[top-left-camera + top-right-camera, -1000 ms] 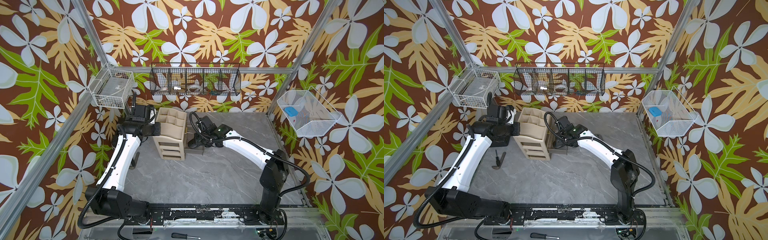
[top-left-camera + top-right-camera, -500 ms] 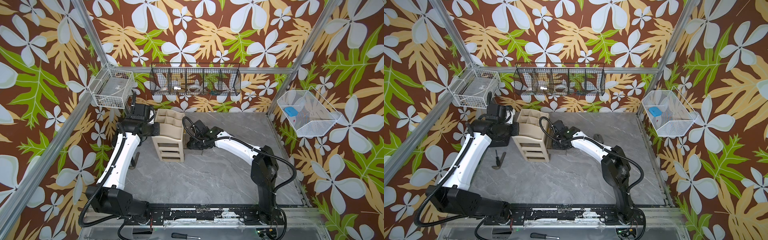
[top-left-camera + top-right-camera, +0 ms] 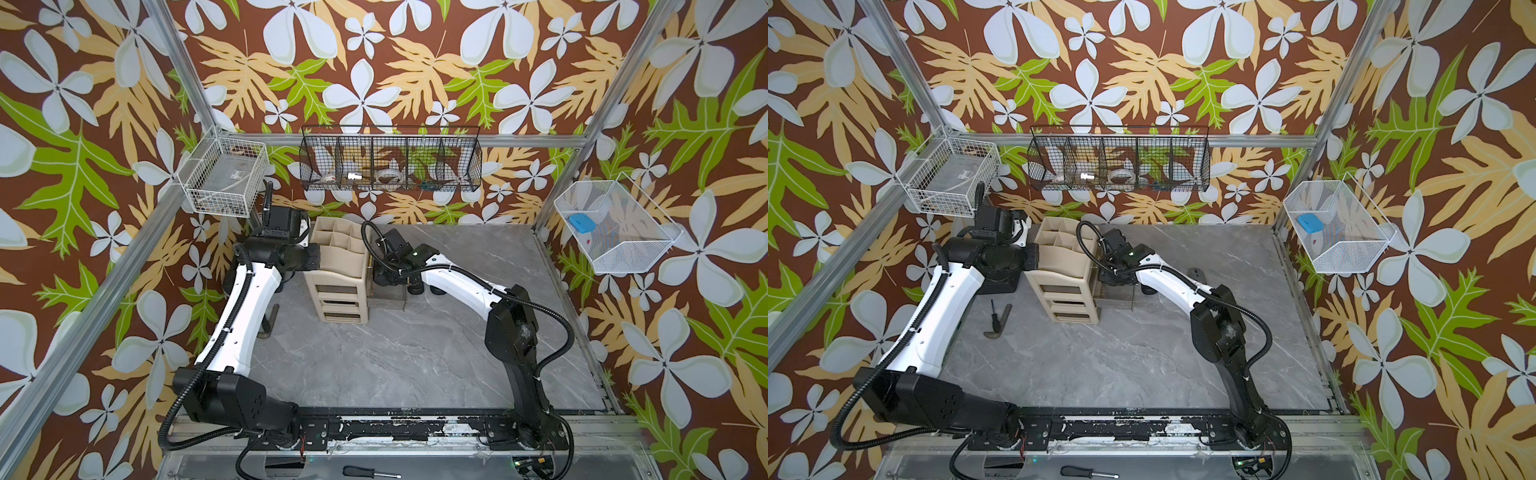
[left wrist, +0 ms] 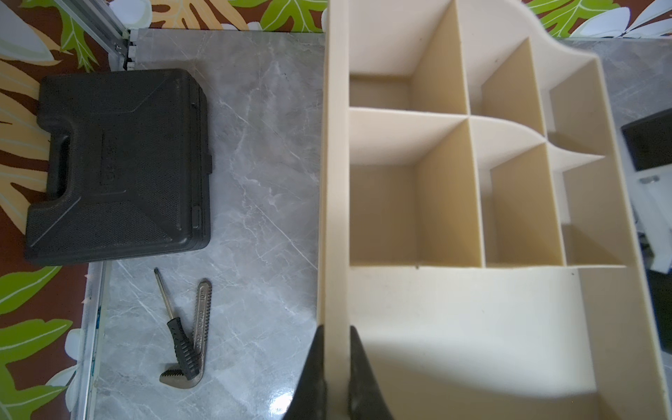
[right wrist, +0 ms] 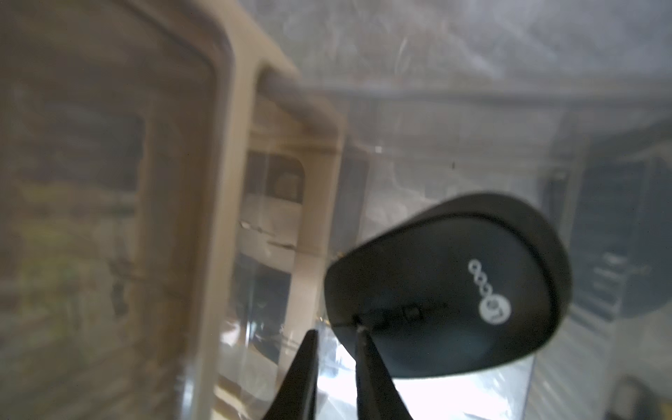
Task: Take the mice out of the drawer
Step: Adjust the mouse in the drawer.
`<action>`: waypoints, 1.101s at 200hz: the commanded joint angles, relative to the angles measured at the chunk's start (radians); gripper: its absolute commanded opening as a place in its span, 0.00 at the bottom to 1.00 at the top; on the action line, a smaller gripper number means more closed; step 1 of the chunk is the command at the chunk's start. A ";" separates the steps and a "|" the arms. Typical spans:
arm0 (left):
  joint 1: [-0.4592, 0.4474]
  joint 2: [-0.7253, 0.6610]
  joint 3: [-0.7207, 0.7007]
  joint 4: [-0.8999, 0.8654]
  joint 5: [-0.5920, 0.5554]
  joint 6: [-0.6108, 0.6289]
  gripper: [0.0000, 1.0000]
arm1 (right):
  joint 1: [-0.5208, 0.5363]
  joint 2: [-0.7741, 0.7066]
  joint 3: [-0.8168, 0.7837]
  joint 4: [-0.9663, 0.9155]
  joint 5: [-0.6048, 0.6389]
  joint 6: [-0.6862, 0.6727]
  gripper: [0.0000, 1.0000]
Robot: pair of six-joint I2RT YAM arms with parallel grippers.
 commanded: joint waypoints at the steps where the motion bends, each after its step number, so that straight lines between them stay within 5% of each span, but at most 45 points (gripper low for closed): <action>1: 0.000 0.010 0.000 -0.030 -0.003 0.014 0.00 | -0.007 -0.016 0.020 0.031 0.025 -0.047 0.24; 97: -0.001 0.037 0.038 -0.032 0.006 -0.012 0.00 | -0.081 0.066 0.151 -0.069 -0.016 -0.353 0.40; 166: 0.000 0.035 0.032 -0.030 -0.011 -0.020 0.00 | -0.089 0.207 0.297 -0.168 0.097 -0.305 0.47; 220: 0.000 0.038 0.027 -0.027 -0.021 -0.019 0.00 | -0.084 0.114 0.174 -0.216 0.077 -0.185 0.51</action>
